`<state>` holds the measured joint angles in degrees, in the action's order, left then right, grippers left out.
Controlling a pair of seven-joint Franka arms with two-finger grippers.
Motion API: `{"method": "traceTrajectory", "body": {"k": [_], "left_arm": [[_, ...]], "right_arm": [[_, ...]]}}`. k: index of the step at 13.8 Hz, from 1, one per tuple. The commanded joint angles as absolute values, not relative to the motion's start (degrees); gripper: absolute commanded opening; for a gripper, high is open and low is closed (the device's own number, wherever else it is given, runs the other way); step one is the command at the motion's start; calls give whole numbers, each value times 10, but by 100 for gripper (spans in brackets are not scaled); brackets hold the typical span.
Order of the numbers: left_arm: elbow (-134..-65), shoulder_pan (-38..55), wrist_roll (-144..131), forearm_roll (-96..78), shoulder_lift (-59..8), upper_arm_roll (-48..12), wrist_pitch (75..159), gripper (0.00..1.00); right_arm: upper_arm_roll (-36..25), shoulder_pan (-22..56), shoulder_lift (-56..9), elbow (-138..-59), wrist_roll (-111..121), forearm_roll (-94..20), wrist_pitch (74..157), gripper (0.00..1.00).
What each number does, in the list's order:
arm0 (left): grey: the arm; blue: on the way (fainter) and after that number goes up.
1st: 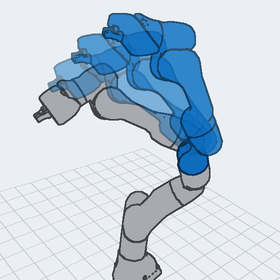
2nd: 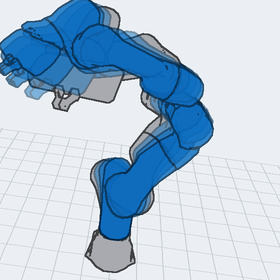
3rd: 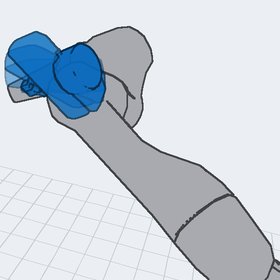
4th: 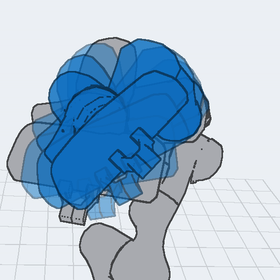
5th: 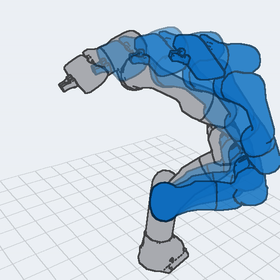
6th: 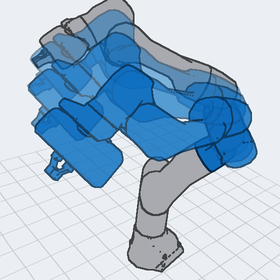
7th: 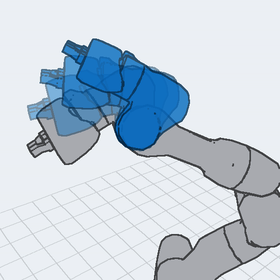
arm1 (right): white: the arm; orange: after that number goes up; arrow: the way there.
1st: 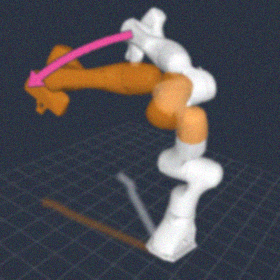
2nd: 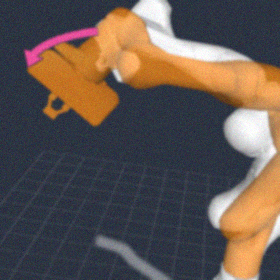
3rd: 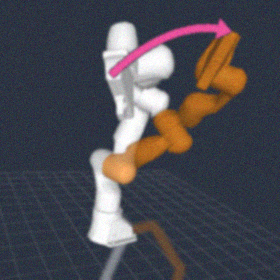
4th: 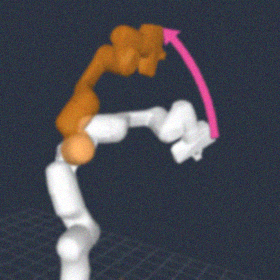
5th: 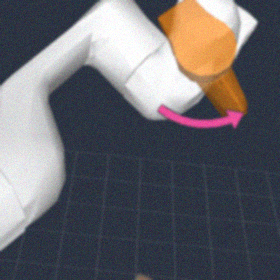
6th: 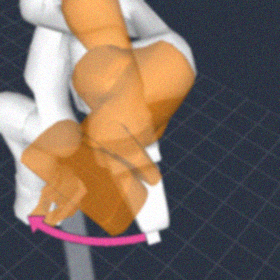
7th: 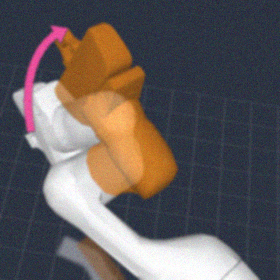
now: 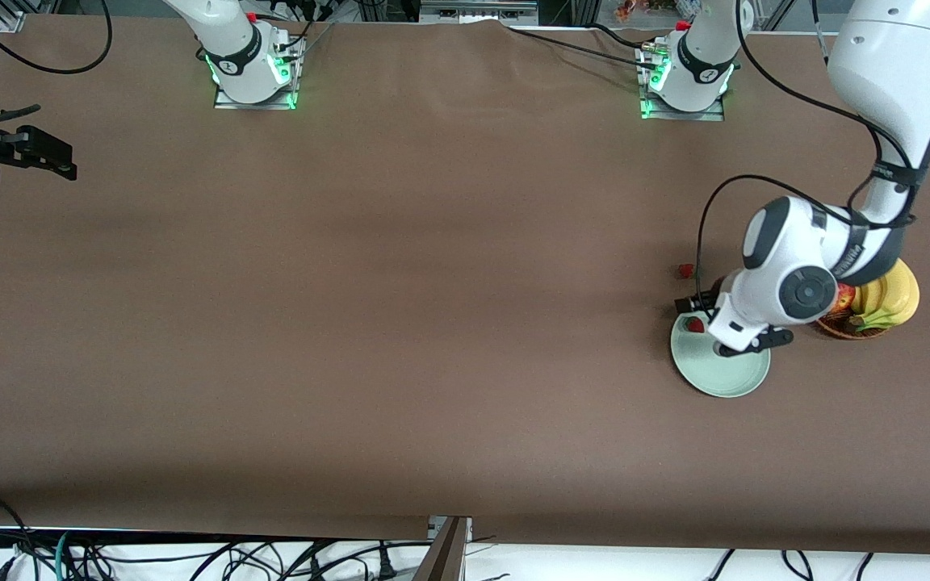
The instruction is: Collect all strawberries into plate
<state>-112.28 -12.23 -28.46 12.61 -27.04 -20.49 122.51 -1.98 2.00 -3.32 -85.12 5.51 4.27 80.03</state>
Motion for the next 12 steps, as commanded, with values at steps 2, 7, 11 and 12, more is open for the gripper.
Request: {"method": "traceTrajectory", "body": {"k": [2,7,11,12], "left_arm": [[-1331,-148,-272,116,-197,-201,1437,99],[-1335,-149,-271,122,-214,-200,1450,48],[-1323,-163,-275,121,-207,-201,1442,0],[-1305,-167,-276,115,-198,-203,1426,0]], "right_arm": [[-17,18,-32,-849,59,33,800,100],[-17,18,-32,-849,59,33,801,100],[-17,17,-32,-849,58,33,801,100],[-18,17,-32,-849,59,33,801,100]]}}
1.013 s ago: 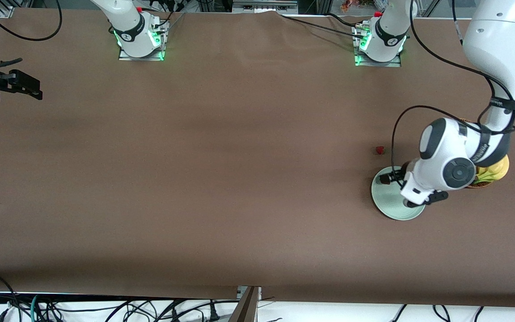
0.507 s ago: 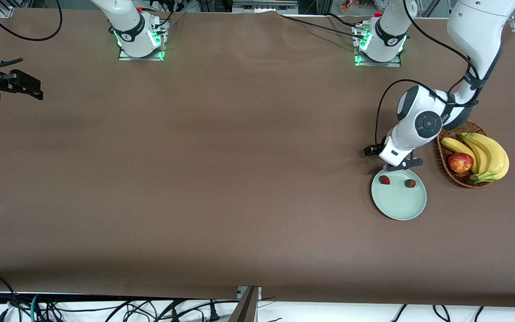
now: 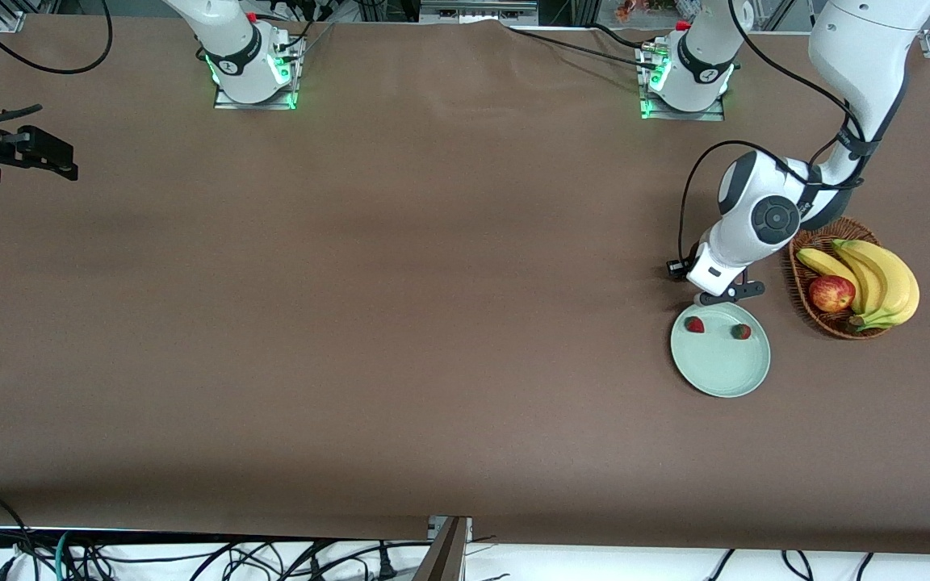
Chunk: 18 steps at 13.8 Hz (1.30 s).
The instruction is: Collect all strawberries into plate
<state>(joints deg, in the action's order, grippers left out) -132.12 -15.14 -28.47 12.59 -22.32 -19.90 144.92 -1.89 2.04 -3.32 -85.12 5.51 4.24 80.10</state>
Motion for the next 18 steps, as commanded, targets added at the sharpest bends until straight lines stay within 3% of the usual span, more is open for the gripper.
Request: {"method": "traceTrajectory", "body": {"k": [1,4,7,8,9,10,18], "left_arm": [[-1272,-167,-276,113,-194,-204,1379,0],[-1099,-162,-262,82,-212,-207,1163,0],[-990,-165,-259,83,-265,-203,1124,0],[-957,-164,-258,86,-292,-202,1123,9],[-939,-165,-258,90,-310,-202,1124,47],[-938,-163,-258,91,-316,-202,1124,99],[-949,-168,-260,65,-278,-207,1098,100]], "right_arm": [[-18,15,-32,-849,59,33,801,100],[-18,16,-32,-849,58,33,801,100],[-18,16,-32,-849,58,33,801,100],[-18,16,-32,-849,58,33,801,100],[-18,16,-32,-849,58,33,801,100],[-18,16,-32,-849,58,33,801,100],[-18,15,-32,-849,59,33,801,100]]}}
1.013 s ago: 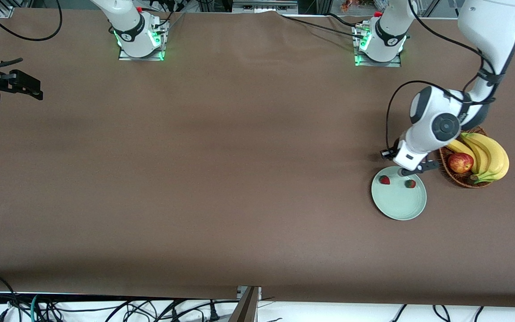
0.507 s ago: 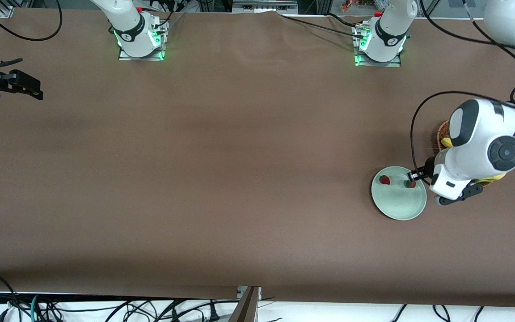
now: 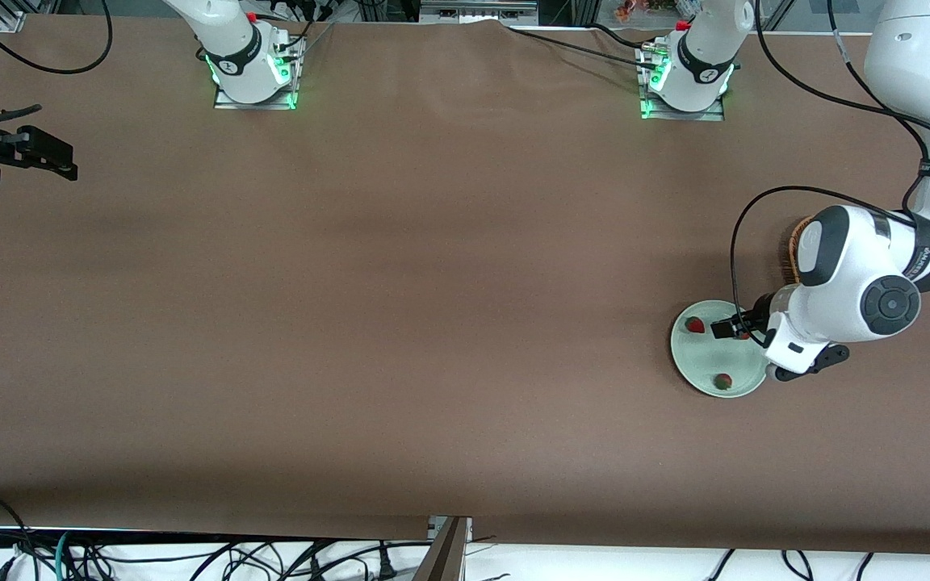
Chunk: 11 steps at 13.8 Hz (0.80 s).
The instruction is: Collect all strawberries into plate
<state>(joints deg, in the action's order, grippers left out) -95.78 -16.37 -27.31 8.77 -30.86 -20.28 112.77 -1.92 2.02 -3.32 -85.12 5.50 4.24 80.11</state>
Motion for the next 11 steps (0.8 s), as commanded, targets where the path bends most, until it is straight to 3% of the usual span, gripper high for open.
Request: {"method": "traceTrajectory", "body": {"k": [1,5,8,11], "left_arm": [[-943,-167,-260,36,-260,-207,1080,100],[-903,-162,-243,11,-175,-230,971,100],[-812,-161,-219,15,-158,-242,838,100],[-804,-166,-174,25,-156,-239,817,100]], "right_arm": [[-18,15,-32,-849,59,33,801,100],[-18,15,-32,-849,58,33,802,100],[-18,15,-32,-849,58,33,802,100],[-18,15,-32,-849,58,33,802,100]]}}
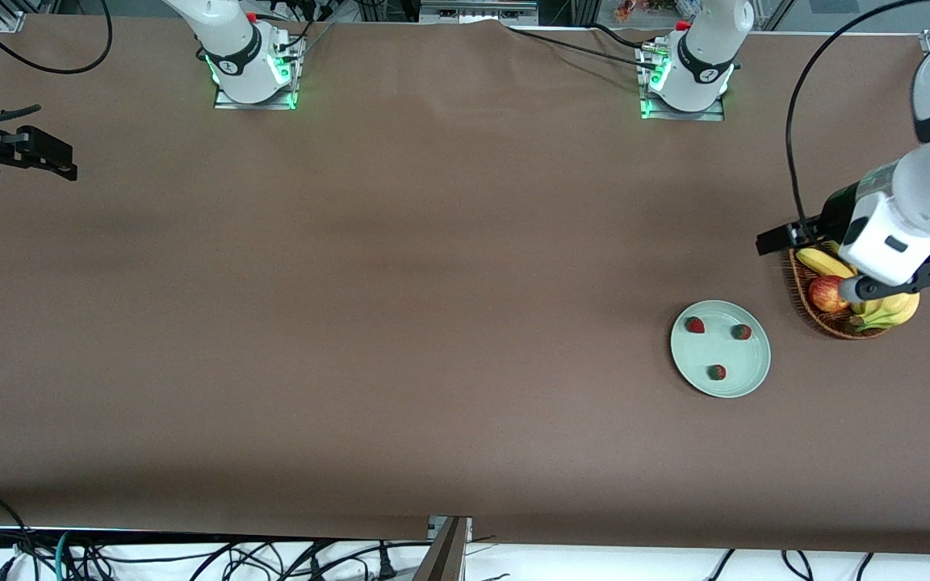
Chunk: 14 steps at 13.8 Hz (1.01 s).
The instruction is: Collect all strawberries into plate
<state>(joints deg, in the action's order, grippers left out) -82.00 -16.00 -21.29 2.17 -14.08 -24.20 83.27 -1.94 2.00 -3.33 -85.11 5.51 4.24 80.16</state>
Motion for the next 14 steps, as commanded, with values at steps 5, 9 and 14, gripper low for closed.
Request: {"method": "traceTrajectory", "body": {"k": [5,9,14], "left_arm": [[-829,-22,-133,16,-76,-75,790,100],[-974,28,-6,-45,45,0,854,100],[-980,26,-15,-36,47,-5,889,100]], "right_arm": [[-18,14,-32,-849,60,33,802,100],[-18,14,-32,-848,61,33,802,100],[-18,15,-32,-849,60,33,802,100]]}}
